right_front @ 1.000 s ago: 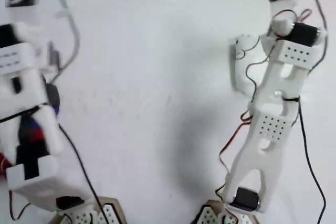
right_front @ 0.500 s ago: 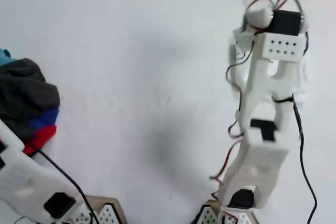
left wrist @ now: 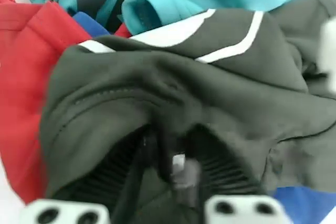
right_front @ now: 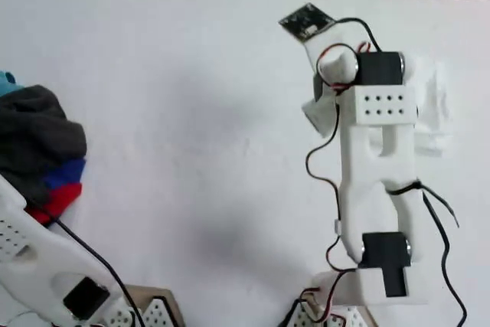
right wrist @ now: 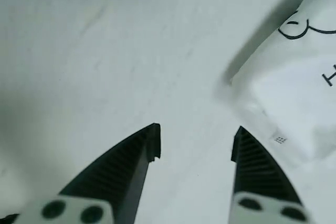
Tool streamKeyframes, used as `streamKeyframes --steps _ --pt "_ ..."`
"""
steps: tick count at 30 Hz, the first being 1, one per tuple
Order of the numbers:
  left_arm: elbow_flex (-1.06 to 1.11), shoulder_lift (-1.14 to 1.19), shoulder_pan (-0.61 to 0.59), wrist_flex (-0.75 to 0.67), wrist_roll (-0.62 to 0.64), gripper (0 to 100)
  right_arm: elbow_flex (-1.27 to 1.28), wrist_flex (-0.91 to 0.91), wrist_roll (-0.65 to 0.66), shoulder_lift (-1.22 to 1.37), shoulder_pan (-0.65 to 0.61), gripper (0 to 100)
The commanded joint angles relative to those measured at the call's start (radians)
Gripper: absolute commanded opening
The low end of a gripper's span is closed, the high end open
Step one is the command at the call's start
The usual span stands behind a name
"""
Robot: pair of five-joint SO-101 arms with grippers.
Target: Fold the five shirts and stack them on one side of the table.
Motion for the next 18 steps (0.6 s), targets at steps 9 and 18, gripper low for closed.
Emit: streamKeyframes --steps 9,18 --pt "-0.272 -0.043 0.362 0.285 0.157 3 0.091 -0.030 -0.089 -0.064 0.031 21.7" --pt "-0.386 -0.212 0.832 0.319 0.210 3 0.094 -0.102 -0.235 -0.056 0.213 21.6"
